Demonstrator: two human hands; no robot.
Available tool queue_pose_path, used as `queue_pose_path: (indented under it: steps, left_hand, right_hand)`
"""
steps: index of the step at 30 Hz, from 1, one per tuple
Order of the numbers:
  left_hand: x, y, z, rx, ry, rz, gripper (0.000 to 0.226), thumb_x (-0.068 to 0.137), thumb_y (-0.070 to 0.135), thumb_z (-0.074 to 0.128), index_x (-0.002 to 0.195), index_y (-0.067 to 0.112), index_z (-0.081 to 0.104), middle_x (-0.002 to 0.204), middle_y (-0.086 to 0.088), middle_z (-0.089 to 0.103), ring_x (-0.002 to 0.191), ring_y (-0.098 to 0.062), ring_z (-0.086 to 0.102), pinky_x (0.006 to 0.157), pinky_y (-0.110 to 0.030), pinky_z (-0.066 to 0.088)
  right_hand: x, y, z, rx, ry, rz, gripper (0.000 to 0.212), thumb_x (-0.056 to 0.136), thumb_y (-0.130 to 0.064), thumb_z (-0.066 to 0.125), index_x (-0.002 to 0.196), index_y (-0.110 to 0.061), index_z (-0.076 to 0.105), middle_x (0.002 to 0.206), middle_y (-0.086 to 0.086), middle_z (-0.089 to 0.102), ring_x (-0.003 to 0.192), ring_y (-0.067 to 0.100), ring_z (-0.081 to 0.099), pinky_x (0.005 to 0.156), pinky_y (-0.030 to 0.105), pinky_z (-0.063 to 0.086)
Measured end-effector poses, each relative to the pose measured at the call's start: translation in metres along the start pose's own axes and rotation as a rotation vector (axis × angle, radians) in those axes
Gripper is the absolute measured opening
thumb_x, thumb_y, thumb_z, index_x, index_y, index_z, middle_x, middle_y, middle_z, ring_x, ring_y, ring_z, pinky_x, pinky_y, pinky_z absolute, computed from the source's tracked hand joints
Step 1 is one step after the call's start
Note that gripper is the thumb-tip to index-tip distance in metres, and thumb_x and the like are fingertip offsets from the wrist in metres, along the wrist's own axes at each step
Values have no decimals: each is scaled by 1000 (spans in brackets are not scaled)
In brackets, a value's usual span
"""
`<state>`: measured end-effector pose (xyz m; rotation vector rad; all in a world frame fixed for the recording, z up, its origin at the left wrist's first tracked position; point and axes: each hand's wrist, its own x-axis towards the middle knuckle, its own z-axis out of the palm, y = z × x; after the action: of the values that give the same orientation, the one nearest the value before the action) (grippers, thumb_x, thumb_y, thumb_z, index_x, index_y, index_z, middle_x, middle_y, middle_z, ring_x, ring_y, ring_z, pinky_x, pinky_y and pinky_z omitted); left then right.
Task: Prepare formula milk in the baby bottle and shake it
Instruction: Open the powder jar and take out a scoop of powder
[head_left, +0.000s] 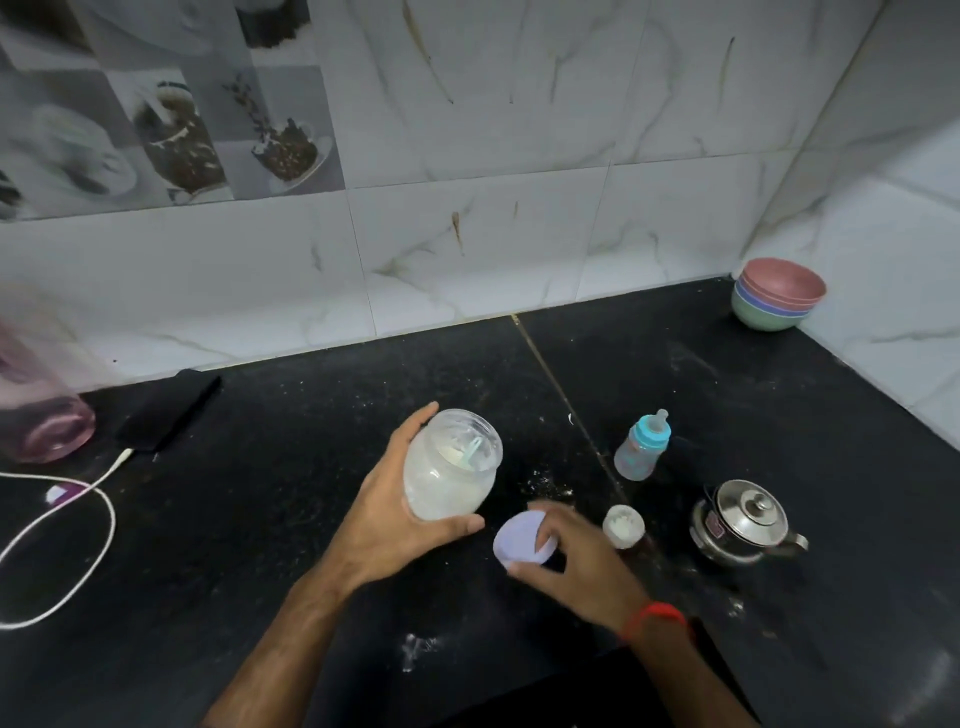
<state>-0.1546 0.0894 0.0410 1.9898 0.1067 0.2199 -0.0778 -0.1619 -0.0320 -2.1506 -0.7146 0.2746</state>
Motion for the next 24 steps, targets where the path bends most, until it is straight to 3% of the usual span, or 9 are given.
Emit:
queue_pose_path:
  steps: [4, 7, 10, 12, 14, 16, 19, 22, 24]
  left_hand:
    - [1, -5, 6, -29, -53, 63, 112, 61, 37, 99, 151, 45, 32, 146, 32, 49, 136, 1, 52, 103, -10, 46]
    - [3, -7, 13, -32, -96, 91, 110, 63, 31, 100, 150, 41, 33, 147, 32, 47, 137, -1, 51, 103, -12, 46]
    - [5, -8, 18, -19, -131, 105, 110, 63, 35, 100, 149, 46, 32, 148, 32, 45, 137, -1, 50, 104, -16, 48]
    - [6, -8, 23, 0, -142, 102, 111, 62, 41, 100, 149, 50, 31, 150, 31, 44, 138, 0, 49, 107, -24, 48]
    - [7, -6, 29, 15, -142, 87, 113, 60, 48, 100, 148, 54, 30, 151, 29, 43, 138, -3, 49, 110, -34, 50]
    - [9, -2, 36, 45, -154, 76, 115, 59, 51, 99, 148, 59, 26, 149, 31, 43, 137, -4, 50, 111, -40, 51]
    - [9, 12, 51, 125, -218, 90, 123, 57, 51, 99, 144, 69, 14, 146, 38, 39, 135, 1, 48, 111, -38, 51]
    - [10, 24, 69, 198, -266, 141, 128, 58, 58, 96, 147, 70, 4, 149, 34, 40, 136, 2, 47, 111, -36, 51]
    - [12, 31, 80, 203, -265, 149, 130, 57, 60, 95, 147, 70, 2, 149, 31, 43, 136, 1, 48, 112, -35, 50]
  right_hand:
    - [-1, 21, 48, -115, -65, 92, 40, 78, -60, 70, 84, -25, 50, 152, -15, 47, 136, 7, 49, 106, 29, 46]
    - [-3, 36, 60, -95, -71, 76, 33, 81, -54, 67, 82, -26, 49, 160, -14, 39, 143, 12, 45, 107, 34, 47]
    - [-8, 35, 55, -34, -60, 65, 23, 87, -46, 69, 96, -27, 60, 161, -12, 36, 148, 13, 40, 111, 39, 45]
    - [-9, 16, 35, 23, 154, 38, 19, 92, -36, 71, 107, -24, 67, 151, -9, 50, 140, 9, 48, 109, 40, 46]
    - [-7, -16, -1, 134, 447, -16, 11, 94, -29, 70, 104, -25, 69, 136, -6, 62, 128, 14, 59, 104, 41, 49]
    - [-3, -49, -43, 167, 540, -116, 7, 96, -28, 67, 100, -24, 71, 127, -3, 65, 120, 19, 63, 101, 36, 50]
    - [2, -77, -89, -181, 279, -246, 27, 97, -41, 58, 101, -24, 78, 135, -6, 61, 128, 11, 56, 104, 22, 43]
    - [9, -78, -106, -624, -39, -168, 46, 93, -57, 44, 114, -33, 76, 148, -4, 55, 141, 21, 45, 114, 42, 40]
    - [14, -78, -116, -690, -180, -47, 41, 94, -55, 52, 122, -32, 72, 149, -6, 52, 139, 20, 45, 115, 44, 37]
